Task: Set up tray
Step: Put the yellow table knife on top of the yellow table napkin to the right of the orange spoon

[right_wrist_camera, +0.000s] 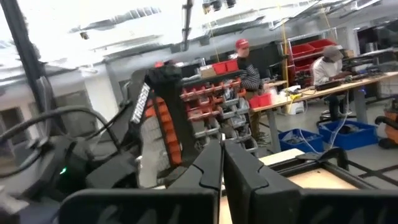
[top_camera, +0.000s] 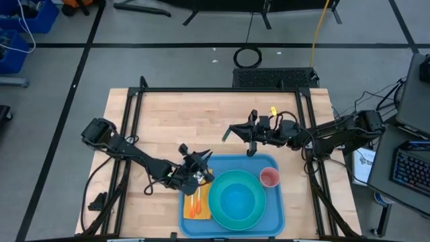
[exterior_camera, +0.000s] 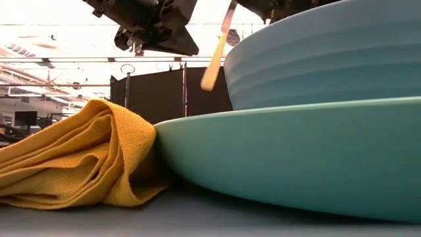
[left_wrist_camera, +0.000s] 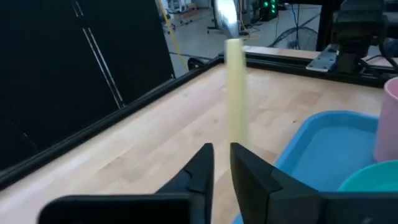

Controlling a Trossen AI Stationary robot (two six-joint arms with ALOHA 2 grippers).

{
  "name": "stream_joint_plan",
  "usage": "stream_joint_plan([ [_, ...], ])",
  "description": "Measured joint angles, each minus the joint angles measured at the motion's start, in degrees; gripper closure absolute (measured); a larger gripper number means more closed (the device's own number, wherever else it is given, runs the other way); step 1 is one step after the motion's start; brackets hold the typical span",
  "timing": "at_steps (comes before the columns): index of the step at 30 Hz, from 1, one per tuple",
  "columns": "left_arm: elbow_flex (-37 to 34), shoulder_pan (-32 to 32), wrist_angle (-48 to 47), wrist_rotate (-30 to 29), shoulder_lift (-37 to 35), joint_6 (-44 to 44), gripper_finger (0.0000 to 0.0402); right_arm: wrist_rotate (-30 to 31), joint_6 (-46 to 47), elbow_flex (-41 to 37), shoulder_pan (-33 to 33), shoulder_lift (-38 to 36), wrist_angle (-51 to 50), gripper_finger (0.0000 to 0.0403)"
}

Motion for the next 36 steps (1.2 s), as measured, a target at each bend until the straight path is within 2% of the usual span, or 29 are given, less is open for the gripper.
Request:
stream_joint_plan([
  [6,0.0,0.32,2.01,0.27,-0.02,0.05,0.028,-0.85,0.41,0.0,0.04,-0.04,0.46,0.0402],
  [12,-0.02,-1.57,1.37,0.4,-1.69,1.88,0.0226,-7.18,6.6,0.0,-0.37,-0.05,-2.04,0.0402],
  [18,-0.02,-4.14,-3.74,0.51,-6.44,1.15,0.0219,-10.27,11.86,0.0,-0.35,-0.05,-4.96,0.0402],
  [24,-0.02,-7.14,-12.67,2.68,-9.77,-4.16,0.0218,-11.94,15.24,0.0,0.92,-0.04,-5.48,0.0402],
  [28,-0.07,-8.9,-16.38,1.6,-10.15,-8.97,0.0218,-11.96,16.26,-0.01,2.55,0.98,-4.31,0.0402],
  [36,-0.07,-11.03,-18.97,1.5,-10.12,-11.57,0.0218,-15.15,17.22,7.76,5.87,10.22,-4.07,0.0402],
])
